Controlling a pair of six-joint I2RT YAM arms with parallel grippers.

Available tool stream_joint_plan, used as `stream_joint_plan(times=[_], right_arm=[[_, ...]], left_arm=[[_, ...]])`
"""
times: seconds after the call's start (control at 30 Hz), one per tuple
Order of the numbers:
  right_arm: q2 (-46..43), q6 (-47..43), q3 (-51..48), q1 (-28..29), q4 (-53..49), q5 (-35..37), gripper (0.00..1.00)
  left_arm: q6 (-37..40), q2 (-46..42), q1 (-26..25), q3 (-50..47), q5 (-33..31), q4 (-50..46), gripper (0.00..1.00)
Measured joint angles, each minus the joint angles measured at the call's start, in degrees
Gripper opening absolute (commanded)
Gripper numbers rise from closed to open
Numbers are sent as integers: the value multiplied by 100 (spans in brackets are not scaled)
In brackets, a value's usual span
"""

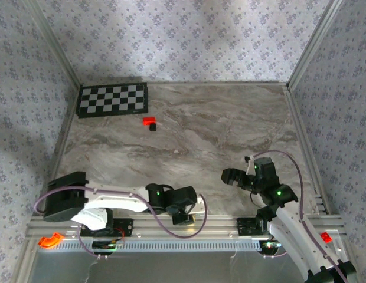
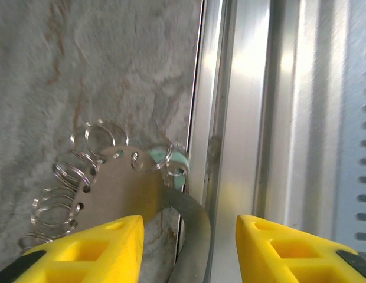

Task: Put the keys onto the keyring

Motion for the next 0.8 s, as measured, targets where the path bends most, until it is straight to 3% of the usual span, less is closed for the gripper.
stream_joint_plan(times=[0.43,0.8], right_arm=[[-177,129,-177,0,111,-83,100],[-232,125,-177,0,149,-83,100]], left_arm=[[398,625,0,402,-295,92,38],[691,1045,0,717,-374,114,27]])
